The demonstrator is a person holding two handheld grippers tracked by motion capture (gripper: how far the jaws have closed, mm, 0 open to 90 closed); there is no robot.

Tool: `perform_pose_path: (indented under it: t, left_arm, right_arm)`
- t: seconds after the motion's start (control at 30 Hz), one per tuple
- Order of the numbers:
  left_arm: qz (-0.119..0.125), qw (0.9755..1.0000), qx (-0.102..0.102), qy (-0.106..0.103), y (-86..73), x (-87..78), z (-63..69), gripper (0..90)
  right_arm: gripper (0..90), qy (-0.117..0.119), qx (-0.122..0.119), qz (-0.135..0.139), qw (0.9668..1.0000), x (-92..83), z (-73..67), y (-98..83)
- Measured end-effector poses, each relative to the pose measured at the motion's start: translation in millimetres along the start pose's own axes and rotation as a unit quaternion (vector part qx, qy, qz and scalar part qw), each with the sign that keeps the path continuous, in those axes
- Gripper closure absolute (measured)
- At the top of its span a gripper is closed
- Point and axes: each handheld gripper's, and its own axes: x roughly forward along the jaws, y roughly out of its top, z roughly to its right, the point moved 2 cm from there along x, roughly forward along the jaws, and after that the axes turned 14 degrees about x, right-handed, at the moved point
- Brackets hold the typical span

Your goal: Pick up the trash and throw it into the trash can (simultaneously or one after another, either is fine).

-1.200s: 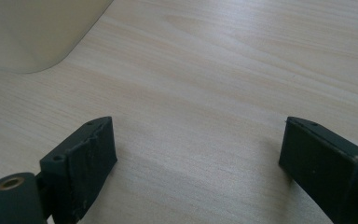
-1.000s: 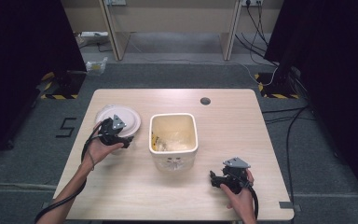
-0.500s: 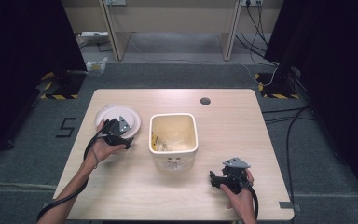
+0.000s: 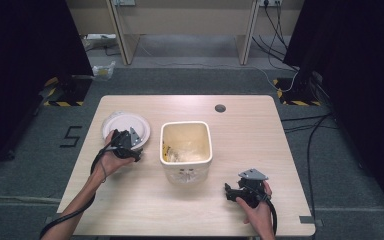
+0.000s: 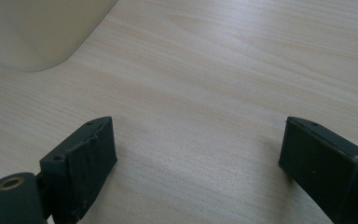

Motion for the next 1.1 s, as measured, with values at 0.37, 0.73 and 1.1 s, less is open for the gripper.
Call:
perform_pose_path:
  t: [0.37, 0.73, 1.1]
  left_arm:
    - [-0.016, 0.9994, 0.027, 0.017, 1.0, 3.1, 5.2, 15.8]
    - [0.008, 0.9995, 0.007, 0.029, 4.2, -13.2, -11.2, 48.7]
    - [0.030, 0.9981, -0.019, 0.050, 0.1, -36.5, -29.4, 67.5]
  right_arm:
    - [10.9, 0.001, -0.003, -0.001, 1.0000, 0.0, -0.7, -0.2]
    - [10.9, 0.002, -0.004, -0.002, 1.0000, -0.1, -1.3, -0.3]
    - [10.9, 0.002, -0.003, -0.001, 1.0000, 0.0, -1.7, -0.4]
